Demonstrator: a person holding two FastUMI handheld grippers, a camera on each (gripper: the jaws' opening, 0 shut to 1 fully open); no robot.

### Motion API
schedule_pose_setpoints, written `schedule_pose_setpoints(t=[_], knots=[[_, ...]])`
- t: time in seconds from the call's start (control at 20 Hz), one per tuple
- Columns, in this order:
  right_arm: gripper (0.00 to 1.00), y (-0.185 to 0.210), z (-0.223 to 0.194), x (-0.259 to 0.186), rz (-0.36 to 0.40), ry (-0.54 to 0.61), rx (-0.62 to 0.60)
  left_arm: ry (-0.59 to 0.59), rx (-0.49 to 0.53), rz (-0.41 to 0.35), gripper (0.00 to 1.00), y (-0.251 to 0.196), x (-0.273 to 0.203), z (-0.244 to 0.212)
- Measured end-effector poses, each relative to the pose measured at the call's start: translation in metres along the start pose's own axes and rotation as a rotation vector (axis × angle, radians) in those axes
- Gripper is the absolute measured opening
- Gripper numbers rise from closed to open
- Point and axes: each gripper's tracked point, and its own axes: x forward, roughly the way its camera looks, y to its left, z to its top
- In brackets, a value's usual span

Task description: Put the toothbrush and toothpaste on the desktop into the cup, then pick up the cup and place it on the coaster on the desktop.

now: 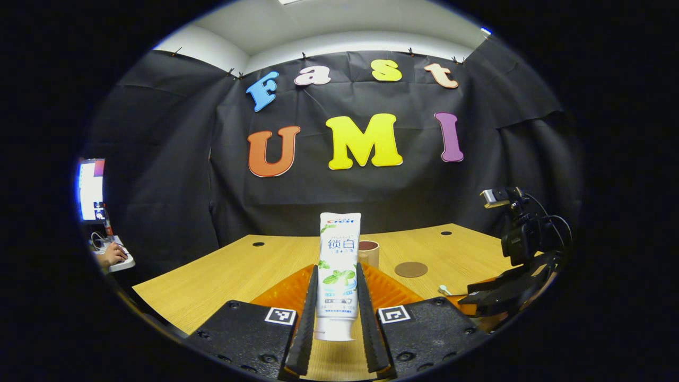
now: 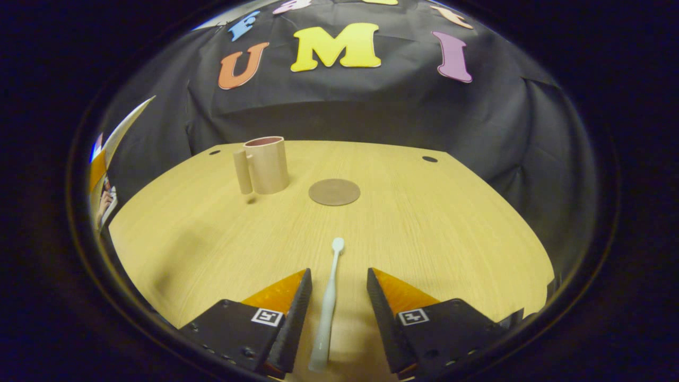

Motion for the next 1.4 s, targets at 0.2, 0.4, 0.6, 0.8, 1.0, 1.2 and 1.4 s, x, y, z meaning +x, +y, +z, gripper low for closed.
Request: schedule_pose_setpoints(t=[0.2,0.4,0.6,0.8,1.0,1.2,1.4], knots=[[0.47,0.004,-0.003,0.005,-0.010,0.013,-0.001,0.046,-0.036,-0.011,0.42,0.002,0.001,-0.014],[0.14,0.006,-0.003,0.010,-0.005,0.018,0.034,0.059,-0.041,0.010,0.42,0.009,0.002,-0.019],[0.02,0.007,-0.004,0.009,0.008,0.020,0.036,0.069,-0.052,-0.003,0.42,0.007,0.003,-0.023],[0.00,0.005,0.000,0.002,0.035,-0.004,0.076,0.082,-0.064,-0.010,0.42,0.003,0.006,-0.025],[0.00,-0.001,0.029,-0.023,0.043,-0.115,0.077,0.089,-0.069,-0.018,0.42,0.002,0.016,-0.026],[0.00,-0.003,0.051,-0.047,0.071,-0.190,0.100,0.088,-0.064,-0.011,0.42,0.005,0.039,-0.019],[0.00,-0.011,0.063,-0.060,0.077,-0.234,0.113,0.077,-0.092,-0.082,0.42,-0.012,0.073,-0.004]])
